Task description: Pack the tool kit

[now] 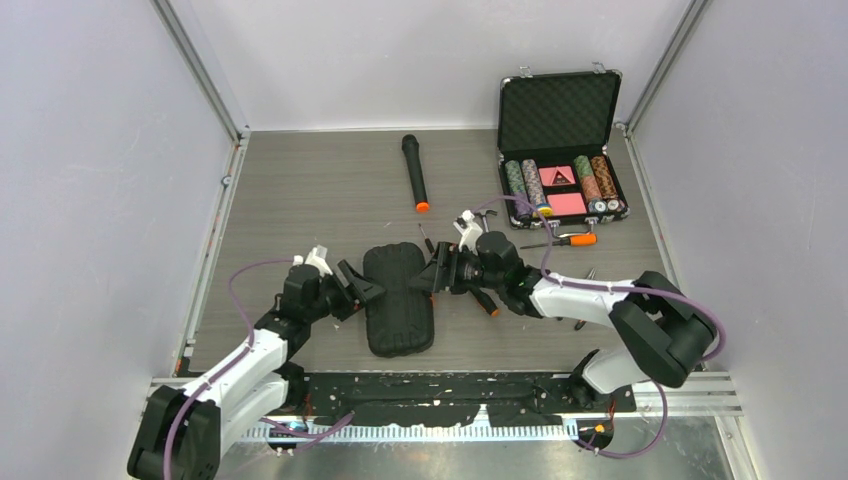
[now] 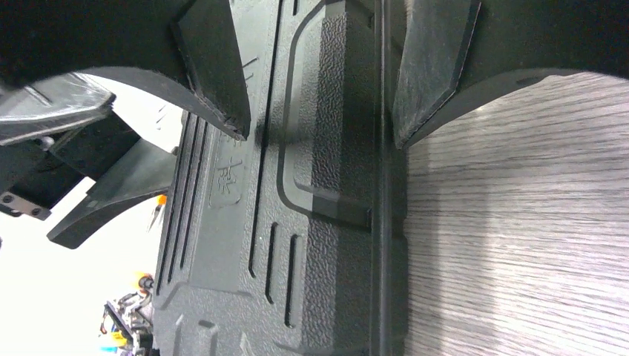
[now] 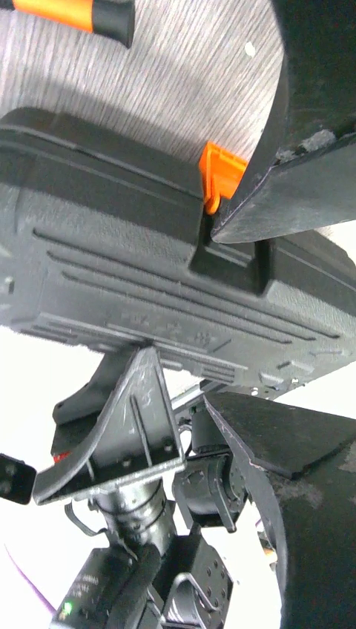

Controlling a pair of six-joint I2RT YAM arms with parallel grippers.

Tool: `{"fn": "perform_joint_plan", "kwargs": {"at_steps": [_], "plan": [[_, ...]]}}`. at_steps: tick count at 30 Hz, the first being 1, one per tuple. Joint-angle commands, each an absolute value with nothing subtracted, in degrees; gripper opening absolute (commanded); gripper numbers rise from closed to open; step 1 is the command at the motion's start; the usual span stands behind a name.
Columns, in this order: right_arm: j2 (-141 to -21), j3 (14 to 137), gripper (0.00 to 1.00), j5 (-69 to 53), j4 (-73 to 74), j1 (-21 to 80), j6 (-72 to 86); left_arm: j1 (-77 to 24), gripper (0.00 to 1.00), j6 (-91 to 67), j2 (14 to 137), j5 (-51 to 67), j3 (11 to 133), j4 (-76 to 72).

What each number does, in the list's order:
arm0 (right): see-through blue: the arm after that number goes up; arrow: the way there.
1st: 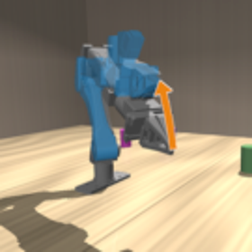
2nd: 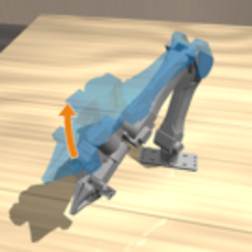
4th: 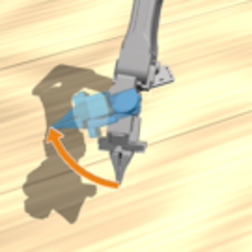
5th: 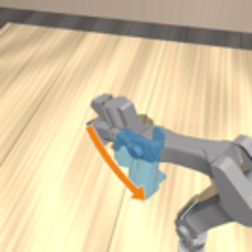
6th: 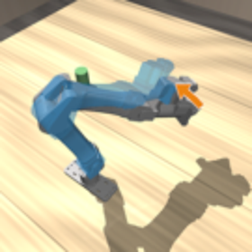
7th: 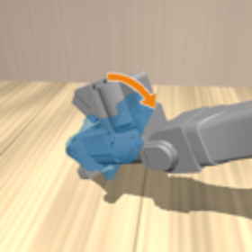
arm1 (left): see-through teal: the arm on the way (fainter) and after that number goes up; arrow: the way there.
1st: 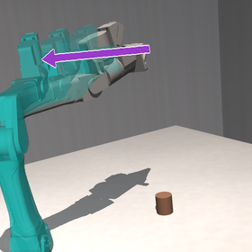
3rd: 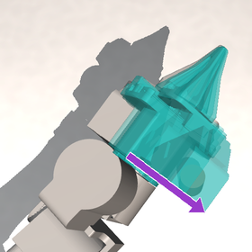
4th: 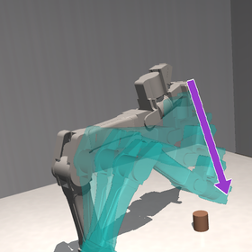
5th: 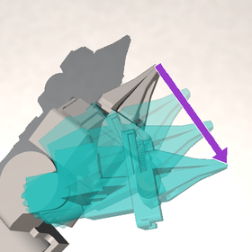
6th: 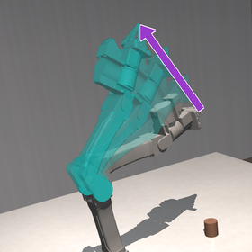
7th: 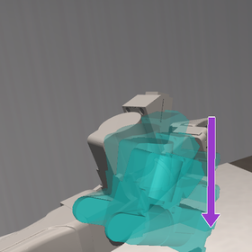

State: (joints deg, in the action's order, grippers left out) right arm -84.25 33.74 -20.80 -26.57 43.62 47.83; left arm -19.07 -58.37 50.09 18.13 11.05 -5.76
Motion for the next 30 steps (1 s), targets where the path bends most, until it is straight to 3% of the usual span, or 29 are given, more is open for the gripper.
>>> {"fn": "perform_joint_plan", "kwargs": {"at_steps": [1,13,30], "plan": [[-79.11,34.92,0.78,-18.01,-25.34,44.83,45.98,-19.86,0.68,-59.2,50.09,20.14,11.67,-9.1],[-80.76,33.68,0.79,-16.6,-24.26,45.25,47.18,-20.13,0.67,-59.85,50.43,20.23,11.19,-9.99],[-82.85,33.76,0.79,-20.19,-29.56,46.36,49.58,-21.57,0.85,-62.2,50.83,21.91,10.54,-15.87]]}}
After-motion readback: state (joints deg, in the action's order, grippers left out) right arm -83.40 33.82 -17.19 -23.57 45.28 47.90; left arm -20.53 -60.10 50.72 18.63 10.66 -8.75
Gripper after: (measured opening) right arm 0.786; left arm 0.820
